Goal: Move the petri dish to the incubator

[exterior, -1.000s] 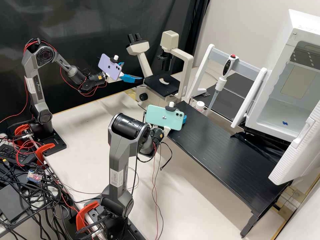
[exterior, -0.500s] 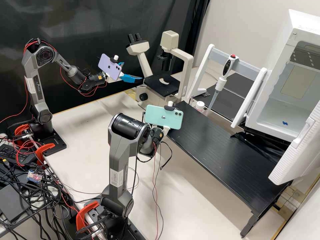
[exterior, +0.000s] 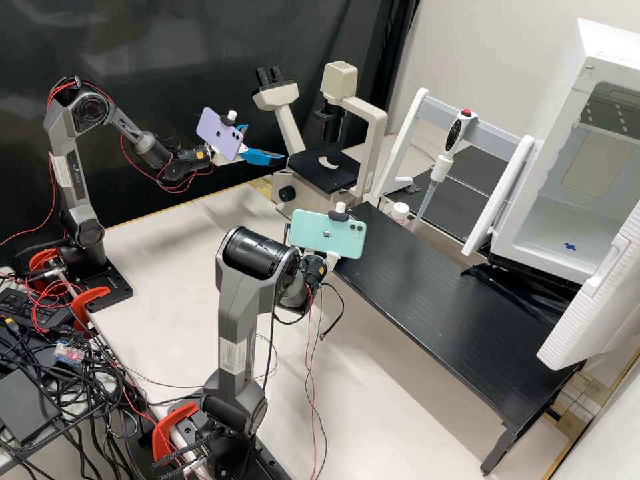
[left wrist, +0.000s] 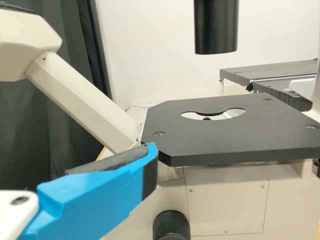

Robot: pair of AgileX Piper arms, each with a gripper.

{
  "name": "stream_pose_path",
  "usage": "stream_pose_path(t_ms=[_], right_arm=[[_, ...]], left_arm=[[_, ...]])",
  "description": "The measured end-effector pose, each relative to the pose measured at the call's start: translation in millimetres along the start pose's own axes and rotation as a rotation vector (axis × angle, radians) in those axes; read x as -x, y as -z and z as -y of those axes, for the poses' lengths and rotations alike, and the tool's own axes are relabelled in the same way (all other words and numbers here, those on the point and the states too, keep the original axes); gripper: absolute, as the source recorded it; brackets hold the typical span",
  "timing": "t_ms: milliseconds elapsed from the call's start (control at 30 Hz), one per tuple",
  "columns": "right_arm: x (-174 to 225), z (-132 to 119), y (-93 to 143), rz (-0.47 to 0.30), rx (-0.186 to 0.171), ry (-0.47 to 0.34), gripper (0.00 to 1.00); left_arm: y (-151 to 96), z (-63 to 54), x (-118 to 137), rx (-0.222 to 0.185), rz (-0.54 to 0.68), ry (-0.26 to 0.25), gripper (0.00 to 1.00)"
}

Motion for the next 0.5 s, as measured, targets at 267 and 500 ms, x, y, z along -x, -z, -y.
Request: stream_pose_path(t_ms=[267,500], right_arm=[[5.5,-6.8,5.3,0.006,0.003,0.0,0.0],[19.8,-23.5,-2.8,0.023,-0.029,-0.03,0.0]], left_arm=[[0.0,0.0,0.0,0.0,0.0,0.0,1.0],[0.0,0.0,0.0,0.0,0.0,0.0,1.0]])
